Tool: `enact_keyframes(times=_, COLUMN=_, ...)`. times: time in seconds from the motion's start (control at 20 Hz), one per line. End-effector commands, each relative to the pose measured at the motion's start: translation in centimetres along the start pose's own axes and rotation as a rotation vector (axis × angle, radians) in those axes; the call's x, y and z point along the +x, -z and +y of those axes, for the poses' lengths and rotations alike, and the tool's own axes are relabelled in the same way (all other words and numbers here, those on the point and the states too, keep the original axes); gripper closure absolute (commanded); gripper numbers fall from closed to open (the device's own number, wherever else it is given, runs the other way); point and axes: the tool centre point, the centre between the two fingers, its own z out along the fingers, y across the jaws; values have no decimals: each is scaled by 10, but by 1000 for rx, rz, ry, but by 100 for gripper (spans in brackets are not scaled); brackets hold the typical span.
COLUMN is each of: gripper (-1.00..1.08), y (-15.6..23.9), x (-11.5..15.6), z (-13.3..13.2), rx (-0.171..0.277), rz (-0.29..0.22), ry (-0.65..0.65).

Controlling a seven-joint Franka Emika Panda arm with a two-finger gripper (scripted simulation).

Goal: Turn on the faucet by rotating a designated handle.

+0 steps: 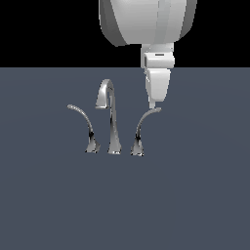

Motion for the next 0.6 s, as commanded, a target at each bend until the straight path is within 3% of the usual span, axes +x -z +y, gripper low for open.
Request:
enact_keyframes(times=0.0, gripper=108, y=-2, x=3, z=-2, rx=1, rz=0, ry=-18)
enact_keyframes(times=0.3, gripper=108, y=-3, x=4, z=-2, rx=1, rz=0, ry=-21)
enact_keyframes(times=0.55, gripper=108, y=-3, x=10, z=14, rx=1, rz=0, ry=-21)
